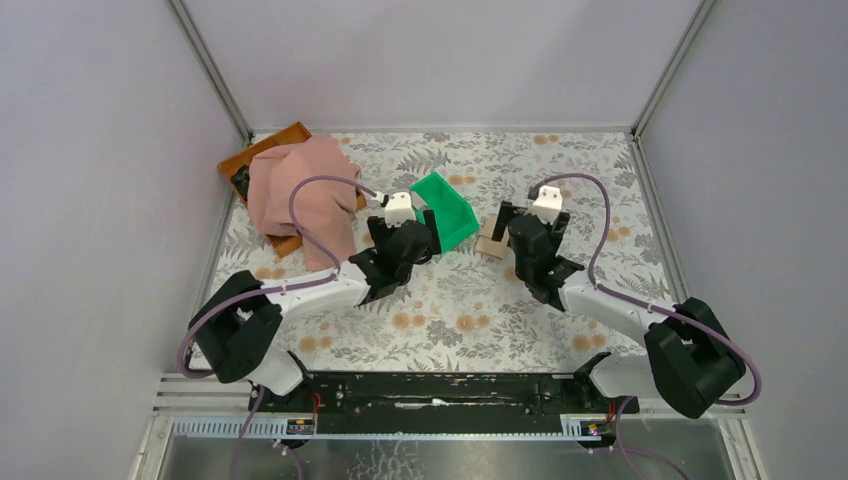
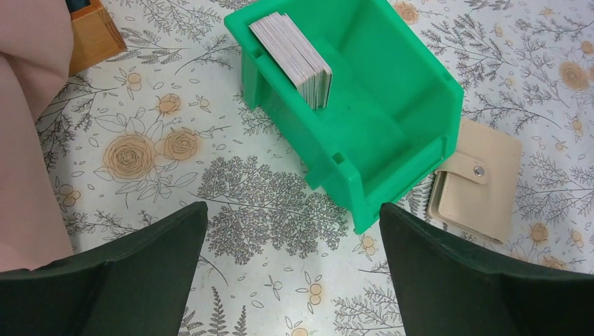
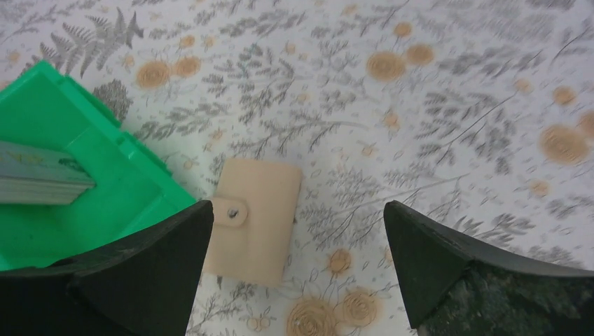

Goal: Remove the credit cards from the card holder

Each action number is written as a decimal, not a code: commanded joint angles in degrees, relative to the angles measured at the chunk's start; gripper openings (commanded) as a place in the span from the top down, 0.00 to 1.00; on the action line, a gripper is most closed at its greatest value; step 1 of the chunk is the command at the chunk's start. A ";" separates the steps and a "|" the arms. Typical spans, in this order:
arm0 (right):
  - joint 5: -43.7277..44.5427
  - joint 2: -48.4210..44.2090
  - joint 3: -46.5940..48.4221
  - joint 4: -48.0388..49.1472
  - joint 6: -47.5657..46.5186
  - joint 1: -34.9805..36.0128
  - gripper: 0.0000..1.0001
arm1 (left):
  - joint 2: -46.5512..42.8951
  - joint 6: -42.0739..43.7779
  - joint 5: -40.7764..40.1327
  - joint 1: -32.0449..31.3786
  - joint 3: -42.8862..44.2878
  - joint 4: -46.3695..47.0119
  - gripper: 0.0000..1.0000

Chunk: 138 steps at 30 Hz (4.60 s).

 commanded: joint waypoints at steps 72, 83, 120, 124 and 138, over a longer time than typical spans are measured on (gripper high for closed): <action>-5.53 13.58 2.77 -1.98 9.84 -0.35 0.25 | 17.34 -34.45 -5.70 4.06 25.08 -34.57 0.30; -5.56 13.34 2.69 -2.18 9.78 -0.35 0.26 | 17.19 -29.86 -5.71 5.26 23.43 -33.55 0.31; -0.23 9.35 0.68 -2.25 10.32 -0.35 1.00 | 18.95 -16.45 -5.67 -12.04 15.82 -17.18 0.92; 0.36 10.02 1.40 -3.34 10.49 -0.35 1.00 | 22.51 -16.09 -5.83 -10.20 18.75 -17.78 0.90; -0.08 10.97 2.25 -4.10 10.49 -0.34 1.00 | 25.82 -14.13 -3.04 -2.63 18.26 -14.61 0.87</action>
